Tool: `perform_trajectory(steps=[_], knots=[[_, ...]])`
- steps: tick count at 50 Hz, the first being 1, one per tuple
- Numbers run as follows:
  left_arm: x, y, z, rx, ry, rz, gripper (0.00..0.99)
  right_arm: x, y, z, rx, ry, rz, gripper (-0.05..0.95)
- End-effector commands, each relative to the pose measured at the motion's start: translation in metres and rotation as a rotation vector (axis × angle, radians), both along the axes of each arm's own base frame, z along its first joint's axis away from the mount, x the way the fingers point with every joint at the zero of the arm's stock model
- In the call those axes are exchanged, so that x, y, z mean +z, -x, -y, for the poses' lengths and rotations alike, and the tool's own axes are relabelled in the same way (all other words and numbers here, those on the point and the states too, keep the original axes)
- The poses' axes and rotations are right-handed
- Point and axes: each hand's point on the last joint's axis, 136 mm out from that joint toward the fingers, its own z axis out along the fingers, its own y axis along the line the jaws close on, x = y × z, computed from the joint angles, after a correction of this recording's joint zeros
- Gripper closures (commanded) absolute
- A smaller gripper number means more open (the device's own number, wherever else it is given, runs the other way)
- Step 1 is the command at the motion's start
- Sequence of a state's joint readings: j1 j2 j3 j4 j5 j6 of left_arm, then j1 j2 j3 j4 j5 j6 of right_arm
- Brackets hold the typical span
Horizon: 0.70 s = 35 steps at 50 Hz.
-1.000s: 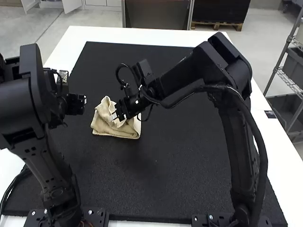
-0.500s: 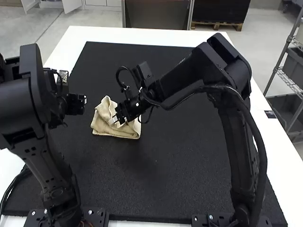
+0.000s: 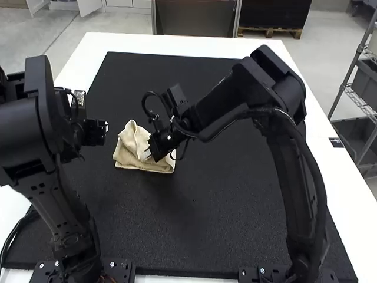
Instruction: Fold the towel.
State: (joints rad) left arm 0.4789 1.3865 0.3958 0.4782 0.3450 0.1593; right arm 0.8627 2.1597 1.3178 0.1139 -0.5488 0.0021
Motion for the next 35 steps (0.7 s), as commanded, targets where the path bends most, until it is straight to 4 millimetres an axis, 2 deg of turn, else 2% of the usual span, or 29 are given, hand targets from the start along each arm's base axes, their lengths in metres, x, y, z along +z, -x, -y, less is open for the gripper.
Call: perform_trajectory(steps=[1, 3, 4, 6, 9, 12, 14, 29, 33, 35], knots=[[-0.0001, 0.0002, -0.0004, -0.003, 0.012, 0.006, 0.030, 0.0075, 0.0011, -0.0049, 0.013, -0.018, 0.020, 0.92], [-0.0004, 0.0004, -0.0003, -0.003, 0.012, 0.004, 0.030, 0.0077, 0.0002, -0.0047, 0.012, -0.019, 0.021, 0.91], [-0.0004, 0.0003, -0.0001, -0.005, 0.012, 0.005, 0.030, 0.0083, -0.0001, -0.0050, 0.012, -0.020, 0.022, 0.88], [-0.0007, 0.0005, 0.0000, -0.005, 0.014, 0.003, 0.030, 0.0077, -0.0014, -0.0042, 0.007, -0.018, 0.024, 0.62], [-0.0015, 0.0012, 0.0004, -0.005, 0.014, 0.003, 0.030, 0.0075, -0.0035, -0.0040, 0.000, -0.014, 0.033, 0.36], [-0.0018, 0.0015, 0.0006, -0.005, 0.013, 0.005, 0.030, 0.0059, -0.0051, -0.0032, -0.011, -0.005, 0.040, 0.20], [-0.0021, 0.0017, 0.0006, -0.005, 0.014, 0.003, 0.030, 0.0061, -0.0049, -0.0041, -0.012, -0.003, 0.046, 0.14], [-0.0015, 0.0015, 0.0011, -0.007, 0.014, 0.005, 0.030, 0.0048, -0.0057, -0.0050, -0.012, 0.010, 0.075, 0.15], [-0.0017, 0.0014, 0.0011, -0.007, 0.014, 0.005, 0.030, 0.0061, -0.0065, -0.0059, -0.012, 0.005, 0.079, 0.40], [-0.0014, 0.0013, 0.0010, -0.007, 0.014, 0.007, 0.028, 0.0074, -0.0070, -0.0069, -0.011, -0.001, 0.083, 0.58]])
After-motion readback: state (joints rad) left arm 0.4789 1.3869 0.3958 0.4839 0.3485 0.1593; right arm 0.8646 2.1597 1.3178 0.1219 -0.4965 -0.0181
